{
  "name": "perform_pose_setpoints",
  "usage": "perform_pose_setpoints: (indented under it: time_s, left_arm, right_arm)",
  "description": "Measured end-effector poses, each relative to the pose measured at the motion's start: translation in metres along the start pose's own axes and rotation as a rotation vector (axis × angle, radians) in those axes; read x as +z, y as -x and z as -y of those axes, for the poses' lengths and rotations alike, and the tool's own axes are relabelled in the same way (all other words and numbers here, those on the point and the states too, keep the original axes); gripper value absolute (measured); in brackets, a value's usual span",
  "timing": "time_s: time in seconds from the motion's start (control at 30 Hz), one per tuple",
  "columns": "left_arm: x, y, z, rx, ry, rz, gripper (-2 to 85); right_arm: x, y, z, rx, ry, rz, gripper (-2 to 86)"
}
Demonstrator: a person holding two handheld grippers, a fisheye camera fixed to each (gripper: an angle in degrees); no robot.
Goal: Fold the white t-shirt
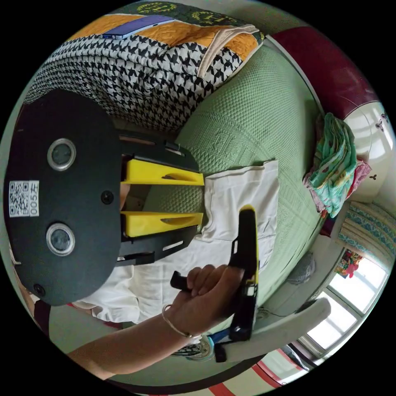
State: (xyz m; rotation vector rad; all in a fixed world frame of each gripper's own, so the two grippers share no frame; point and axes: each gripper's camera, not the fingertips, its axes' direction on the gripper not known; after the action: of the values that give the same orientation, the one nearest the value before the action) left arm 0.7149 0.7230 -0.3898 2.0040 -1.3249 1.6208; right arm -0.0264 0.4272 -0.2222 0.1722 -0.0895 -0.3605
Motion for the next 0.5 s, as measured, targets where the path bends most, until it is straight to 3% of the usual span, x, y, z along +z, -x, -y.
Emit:
perform_pose_setpoints:
  time_s: [0.33,0.5]
  left_arm:
    - [0.022,0.027,0.016,-0.106,0.012,-0.053,8.5]
    - [0.029,0.026,0.025,-0.139,0.053,0.02,0.8]
  right_arm:
    - [0.047,0.043,0.072,-0.013,0.047,0.005,9.3]
    - [0.062,0.06,0.079,0.004,0.02,-0.028,4.6]
